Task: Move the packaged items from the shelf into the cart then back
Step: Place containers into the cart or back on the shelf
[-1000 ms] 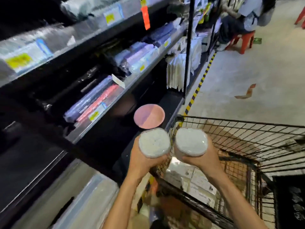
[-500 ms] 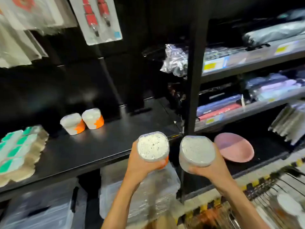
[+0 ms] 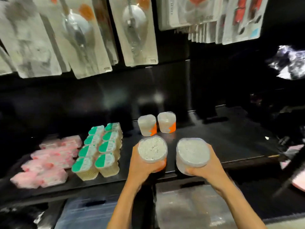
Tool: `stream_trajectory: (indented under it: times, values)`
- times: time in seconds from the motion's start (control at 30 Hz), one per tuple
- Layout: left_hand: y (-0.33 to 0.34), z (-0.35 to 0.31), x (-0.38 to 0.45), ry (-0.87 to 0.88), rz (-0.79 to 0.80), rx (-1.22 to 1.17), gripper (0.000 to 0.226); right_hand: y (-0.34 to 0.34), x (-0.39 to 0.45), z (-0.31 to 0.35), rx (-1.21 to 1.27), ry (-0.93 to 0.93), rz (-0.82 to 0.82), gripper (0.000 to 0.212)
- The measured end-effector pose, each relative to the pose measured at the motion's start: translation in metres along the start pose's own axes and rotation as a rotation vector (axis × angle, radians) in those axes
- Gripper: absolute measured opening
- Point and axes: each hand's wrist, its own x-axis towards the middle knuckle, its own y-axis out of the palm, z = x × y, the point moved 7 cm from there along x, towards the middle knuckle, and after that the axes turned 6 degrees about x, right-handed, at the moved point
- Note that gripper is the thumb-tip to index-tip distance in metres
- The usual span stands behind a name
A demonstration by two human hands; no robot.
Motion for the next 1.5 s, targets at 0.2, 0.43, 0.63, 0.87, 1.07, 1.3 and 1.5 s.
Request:
stream_trajectory:
  times: [0.2, 0.43, 0.63, 0.87, 1.07, 1.3, 1.5]
  values:
    - [-0.020, 0.039, 0.027, -0.012, -0.002, -0.036, 0.059, 0.044, 0.018, -0.017, -0.028, 0.060, -0.024, 0.079]
    - [-0.011, 0.080, 0.055, -0.073, 0.019, -0.083, 0.061, 0.050, 0.036, -0.027, -0.034, 0.118, -0.026, 0.072]
    - [0.000, 0.103, 0.068, -0.149, 0.012, -0.069, 0.065, 0.041, 0.055, -0.029, -0.047, 0.128, -0.049, 0.070]
    - [0.010, 0.122, 0.079, -0.170, -0.034, -0.046, 0.070, 0.029, 0.071, -0.031, -0.027, 0.145, -0.032, 0.069]
    - [0.011, 0.125, 0.094, -0.180, -0.055, -0.056, 0.068, 0.022, 0.079, -0.048, -0.026, 0.199, -0.041, 0.076]
    - [0.007, 0.141, 0.100, -0.313, -0.137, -0.033, 0.086, 0.022, 0.095, -0.053, -0.079, 0.181, -0.004, 0.063]
    - [0.008, 0.142, 0.104, -0.314, -0.152, -0.012, 0.087, 0.019, 0.098, -0.058, -0.096, 0.189, 0.009, 0.064]
